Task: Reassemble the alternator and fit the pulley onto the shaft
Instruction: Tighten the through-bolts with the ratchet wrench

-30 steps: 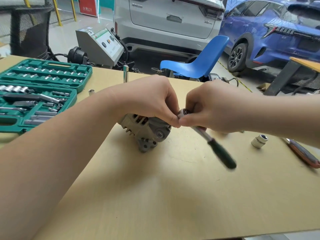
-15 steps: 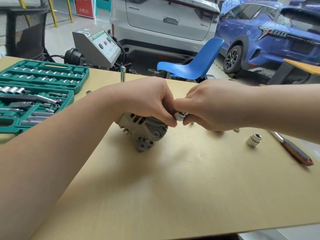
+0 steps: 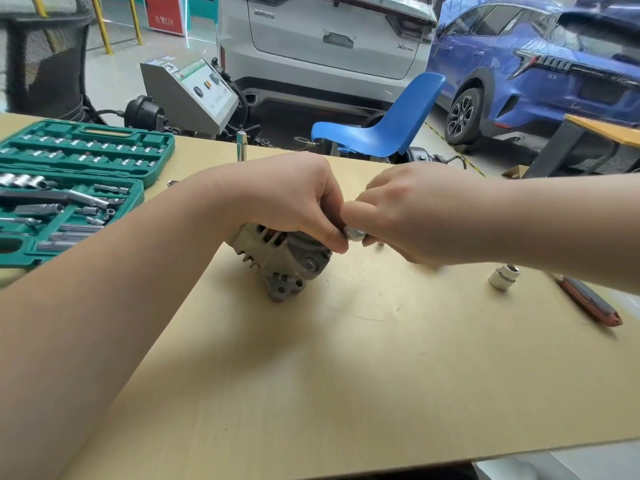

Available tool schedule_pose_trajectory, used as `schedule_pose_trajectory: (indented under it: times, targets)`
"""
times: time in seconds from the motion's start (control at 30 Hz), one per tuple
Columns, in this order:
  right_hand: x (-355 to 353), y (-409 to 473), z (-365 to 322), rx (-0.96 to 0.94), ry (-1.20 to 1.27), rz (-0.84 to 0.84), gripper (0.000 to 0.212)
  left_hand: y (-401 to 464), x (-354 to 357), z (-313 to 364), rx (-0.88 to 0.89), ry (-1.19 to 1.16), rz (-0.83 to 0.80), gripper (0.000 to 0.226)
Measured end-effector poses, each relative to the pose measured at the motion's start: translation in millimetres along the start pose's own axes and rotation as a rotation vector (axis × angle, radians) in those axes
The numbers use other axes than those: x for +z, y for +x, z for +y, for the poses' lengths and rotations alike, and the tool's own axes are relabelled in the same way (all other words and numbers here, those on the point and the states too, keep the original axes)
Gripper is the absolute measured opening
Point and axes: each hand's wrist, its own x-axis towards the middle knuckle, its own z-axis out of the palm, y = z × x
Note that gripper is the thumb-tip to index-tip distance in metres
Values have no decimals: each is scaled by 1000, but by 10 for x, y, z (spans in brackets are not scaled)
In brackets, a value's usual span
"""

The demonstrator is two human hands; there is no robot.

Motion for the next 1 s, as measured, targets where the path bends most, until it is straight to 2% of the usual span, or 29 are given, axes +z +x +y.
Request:
schedule_pose_trajectory:
  times: [0.03,0.1,0.2,0.27,0.3,0.33,0.47,0.53,0.57,0.6,0.67,0.77,0.8,0.83,0.87,0.9,1.0]
  targets:
    - [7,6,23,11,4,-1,16,-1,-1,-5,0,-2,0,12]
    - [12,9,20,215,179,-8,27,-7,3,-18,9,-6,18,10]
    - [-34,75,-105,637,739,-40,33,0,13,-25,21,9,41,11]
    - [-102,133,-160,818,1065,-83,37,10,13,-9,14,13,25,9]
    - [-118,137,-168,829,1041,-87,37,12,7,-6,12,8,16,9]
    - [-99,126,-155,777,869,-79,36,17,0,-8,18,3,11,10]
    - [-59,24,-91,194,48,-86,14,19,-7,-21,5,-10,-7,12]
    - [-48,20,-1,13,-146,-144,16,19,-10,-15,-10,-12,-15,11]
    - [-55,32,16,16,-156,-137,14,17,-9,-14,-17,-10,-14,12]
    - [-51,46,21,64,-86,-94,12,12,-9,-15,-21,-8,-10,14]
    - [-33,42,-3,279,200,-27,24,2,-6,-17,-11,5,6,13]
    - [-72,89,-120,702,926,-67,32,2,-9,-1,1,11,2,12]
    - [-105,110,-151,803,1122,-87,33,2,-15,4,-1,6,-3,12]
    - [-130,123,-170,842,1185,-94,35,3,-20,0,1,4,-5,12]
    - [-127,121,-169,819,1081,-89,35,5,-24,-11,11,6,-4,11]
    - [-108,107,-153,743,861,-76,36,5,-26,-24,21,8,-4,10]
    - [-102,50,-100,323,198,-65,30,4,-31,-38,2,2,-21,13]
